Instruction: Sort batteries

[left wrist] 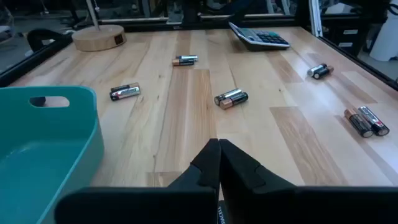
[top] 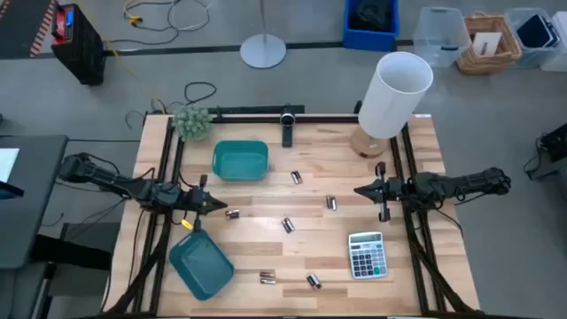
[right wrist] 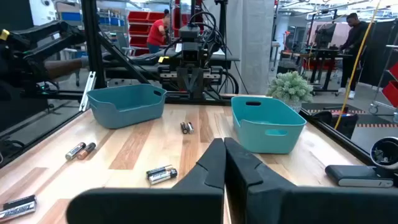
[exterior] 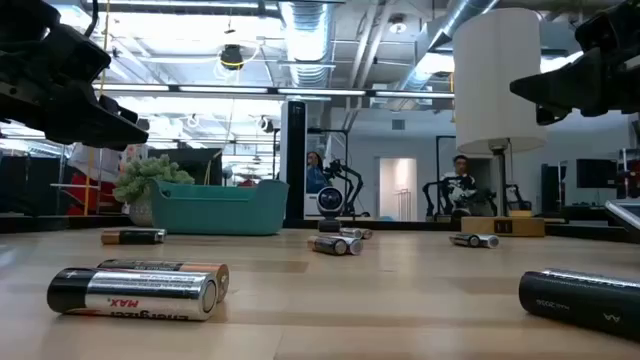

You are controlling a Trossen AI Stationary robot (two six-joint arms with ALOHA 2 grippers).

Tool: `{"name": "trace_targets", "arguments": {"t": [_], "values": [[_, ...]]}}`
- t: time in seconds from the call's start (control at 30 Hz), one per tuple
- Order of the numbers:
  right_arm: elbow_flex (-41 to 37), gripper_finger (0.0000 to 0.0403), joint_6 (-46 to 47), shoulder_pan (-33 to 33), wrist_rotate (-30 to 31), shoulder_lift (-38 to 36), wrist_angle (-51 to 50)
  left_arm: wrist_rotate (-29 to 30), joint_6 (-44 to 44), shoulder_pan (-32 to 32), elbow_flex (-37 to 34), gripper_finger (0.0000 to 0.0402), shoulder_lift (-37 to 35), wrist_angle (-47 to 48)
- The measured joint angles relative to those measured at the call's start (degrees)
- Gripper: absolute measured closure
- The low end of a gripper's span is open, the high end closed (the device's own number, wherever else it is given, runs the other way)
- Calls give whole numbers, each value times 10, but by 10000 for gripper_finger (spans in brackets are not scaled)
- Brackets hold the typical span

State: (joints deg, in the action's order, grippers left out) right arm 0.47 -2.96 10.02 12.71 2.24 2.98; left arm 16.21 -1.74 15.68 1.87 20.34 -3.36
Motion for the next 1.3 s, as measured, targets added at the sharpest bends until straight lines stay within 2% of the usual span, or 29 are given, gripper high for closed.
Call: {"name": "trace_targets", "arguments": {"t": [1.1,1.23,1.3], "values": [[0,385,0,0,0,0,0,0,5,0,0,401,0,-1],[0,385,0,0,0,0,0,-9,-13,0,0,401,-1,-28],[0,385,0,0,0,0,0,-10,-17,0,0,401,-1,-92]]}}
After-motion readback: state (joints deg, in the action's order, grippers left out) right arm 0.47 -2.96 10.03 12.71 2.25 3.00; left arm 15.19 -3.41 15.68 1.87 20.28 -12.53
